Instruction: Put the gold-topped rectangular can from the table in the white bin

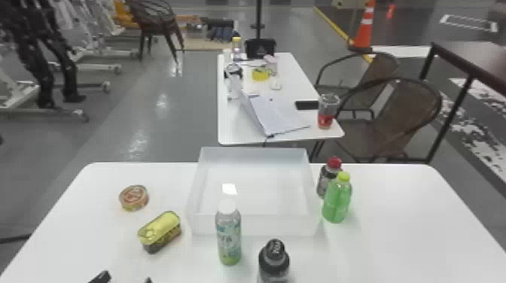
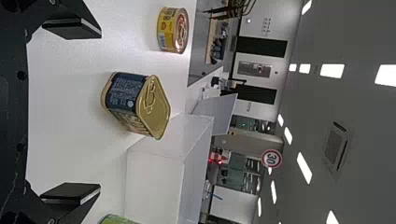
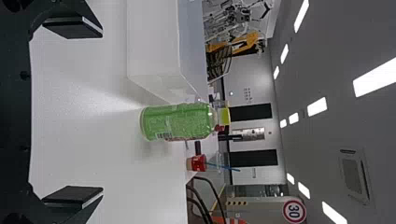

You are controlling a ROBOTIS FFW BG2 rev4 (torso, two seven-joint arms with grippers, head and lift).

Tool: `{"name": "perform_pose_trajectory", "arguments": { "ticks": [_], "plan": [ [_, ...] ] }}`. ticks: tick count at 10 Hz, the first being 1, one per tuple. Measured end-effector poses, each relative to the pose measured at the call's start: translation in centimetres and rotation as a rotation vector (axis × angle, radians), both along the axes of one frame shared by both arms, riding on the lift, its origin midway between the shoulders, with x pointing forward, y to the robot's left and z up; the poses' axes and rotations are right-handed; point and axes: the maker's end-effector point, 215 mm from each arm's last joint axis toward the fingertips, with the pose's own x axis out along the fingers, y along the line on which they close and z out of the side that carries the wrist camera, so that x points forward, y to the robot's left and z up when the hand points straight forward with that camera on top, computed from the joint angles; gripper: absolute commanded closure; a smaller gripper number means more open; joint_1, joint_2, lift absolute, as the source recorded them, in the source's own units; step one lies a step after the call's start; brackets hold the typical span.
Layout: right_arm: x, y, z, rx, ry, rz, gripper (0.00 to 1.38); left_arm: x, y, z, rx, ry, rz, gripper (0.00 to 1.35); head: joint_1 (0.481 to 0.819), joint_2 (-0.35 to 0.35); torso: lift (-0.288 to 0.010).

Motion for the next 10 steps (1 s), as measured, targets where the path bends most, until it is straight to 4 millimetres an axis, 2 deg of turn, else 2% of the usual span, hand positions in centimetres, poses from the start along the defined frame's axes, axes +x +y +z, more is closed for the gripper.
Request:
{"name": "perform_pose_trajectory", "arguments": {
  "ticks": [7, 10],
  "plan": [
    [0.0, 0.0, -0.2, 0.003, 0.005, -0.002, 0.11, 0.6, -0.8, -0.2, 0.008, 0.009, -0.023, 0.14, 0.549, 0.000, -0.100],
    [0.0, 0.0, -0.2, 0.003, 0.005, -0.001, 0.11, 1.7, -1.5, -0.7, 0.020, 0.023, -0.100, 0.14, 0.549, 0.000, -0.100]
  ]
}}
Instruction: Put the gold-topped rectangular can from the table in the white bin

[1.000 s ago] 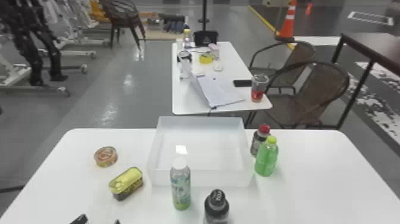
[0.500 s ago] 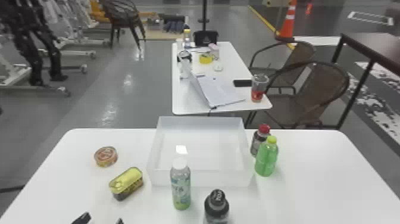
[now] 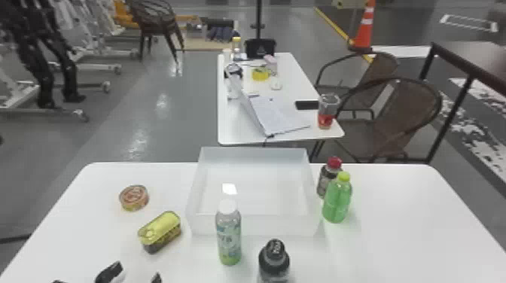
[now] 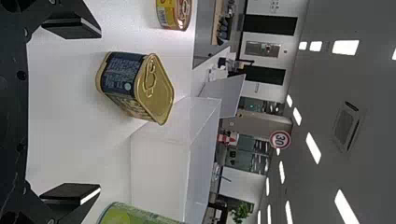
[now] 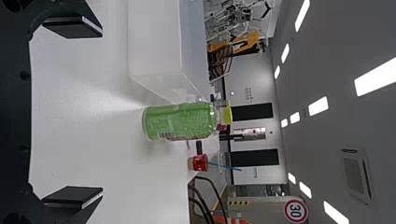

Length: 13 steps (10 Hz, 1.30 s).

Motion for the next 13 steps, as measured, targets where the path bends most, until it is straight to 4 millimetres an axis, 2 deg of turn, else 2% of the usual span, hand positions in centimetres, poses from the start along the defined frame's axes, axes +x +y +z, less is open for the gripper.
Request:
{"name": "perform_pose_trajectory", "arguments": {
  "ticks": [5, 13],
  "plan": [
    [0.0, 0.1, -0.1, 0.004, 0.002, -0.002, 0.11, 2.3, 0.6, -1.0, 0.106, 0.031, -0.119, 0.13, 0.549, 0.000, -0.100],
    [0.3, 0.4, -0.1, 0.007, -0.001, 0.004, 0.11, 7.2, 1.1, -0.8, 0.164, 0.041, -0.210, 0.13, 0.549, 0.000, -0.100]
  ]
}}
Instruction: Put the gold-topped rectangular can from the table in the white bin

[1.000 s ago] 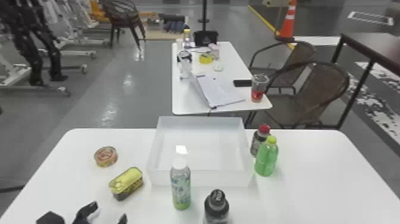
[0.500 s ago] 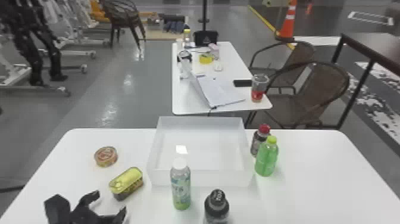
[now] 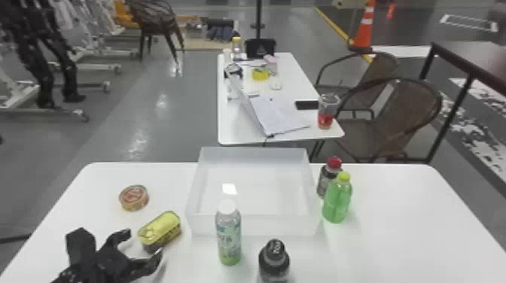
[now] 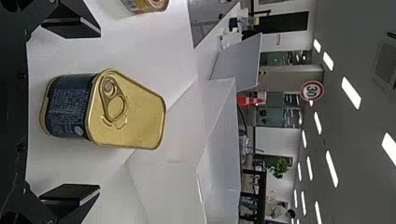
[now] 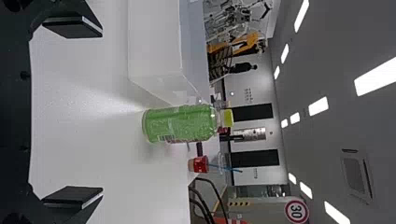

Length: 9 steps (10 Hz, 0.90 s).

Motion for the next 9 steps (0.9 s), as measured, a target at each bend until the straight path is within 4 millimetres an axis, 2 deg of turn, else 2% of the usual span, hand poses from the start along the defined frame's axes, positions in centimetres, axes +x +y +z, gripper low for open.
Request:
{"name": "perform_pose_trajectory", "arguments": {
  "ticks": [4, 6, 7, 8, 9],
  "plan": [
    [0.0, 0.1, -0.2, 0.000, 0.003, 0.006, 0.11, 2.3, -1.6, -0.1, 0.001, 0.019, -0.057, 0.13, 0.549, 0.000, -0.100],
    [0.1, 0.3, -0.2, 0.000, 0.002, 0.012, 0.10, 2.8, -1.9, -1.0, 0.012, 0.047, -0.068, 0.16, 0.549, 0.000, -0.100],
    [0.1, 0.3, -0.2, -0.001, 0.002, 0.012, 0.10, 2.8, -1.7, -1.4, 0.021, 0.058, -0.067, 0.36, 0.549, 0.000, -0.100],
    [0.1, 0.3, -0.2, -0.001, 0.003, 0.012, 0.10, 2.9, -1.4, -1.6, 0.033, 0.061, -0.069, 0.71, 0.549, 0.000, -0.100],
    [0.2, 0.3, -0.2, -0.001, 0.003, 0.012, 0.10, 3.0, -1.1, -1.5, 0.045, 0.059, -0.073, 0.80, 0.549, 0.000, -0.100]
  ]
}}
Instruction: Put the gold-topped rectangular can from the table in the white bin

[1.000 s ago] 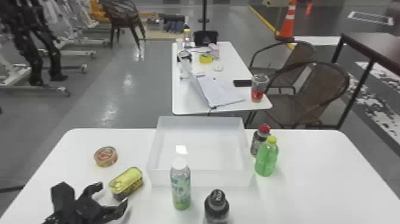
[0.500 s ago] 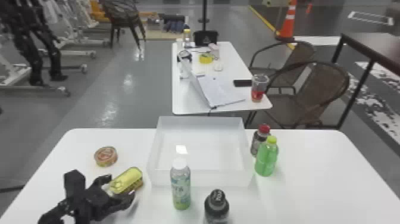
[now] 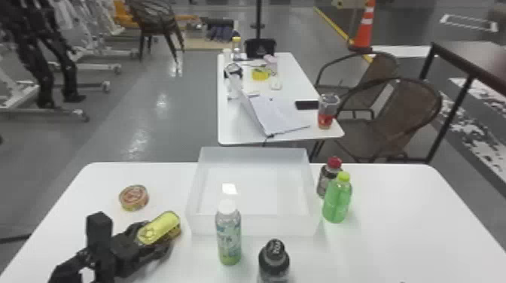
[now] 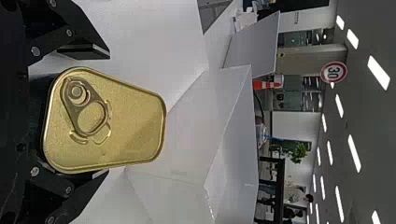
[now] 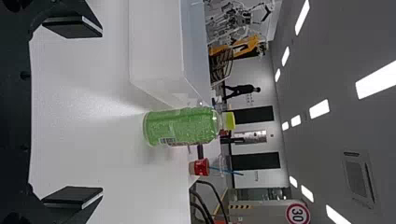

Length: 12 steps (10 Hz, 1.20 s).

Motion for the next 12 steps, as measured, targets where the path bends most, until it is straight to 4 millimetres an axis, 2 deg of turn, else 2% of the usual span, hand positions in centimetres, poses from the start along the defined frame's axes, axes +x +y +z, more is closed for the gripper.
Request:
{"name": "perform_pose_trajectory", "arguments": {
  "ticks": [3, 6, 8, 12],
  "plan": [
    [0.0, 0.0, 0.0, 0.000, 0.000, 0.001, 0.10, 0.1, 0.2, 0.1, 0.005, -0.002, -0.003, 0.82, 0.549, 0.000, -0.100],
    [0.0, 0.0, 0.0, 0.000, 0.000, 0.002, 0.10, -0.7, -1.5, 0.3, -0.026, -0.007, -0.045, 0.82, 0.549, 0.000, -0.100],
    [-0.1, 0.0, -0.1, 0.002, 0.001, 0.001, 0.10, -0.6, -2.6, 3.4, -0.038, -0.074, -0.031, 0.82, 0.549, 0.000, -0.100],
    [-0.1, 0.0, -0.1, 0.003, 0.003, 0.001, 0.10, 1.8, -3.9, 12.9, -0.030, -0.227, -0.022, 0.82, 0.549, 0.000, -0.100]
  ]
}}
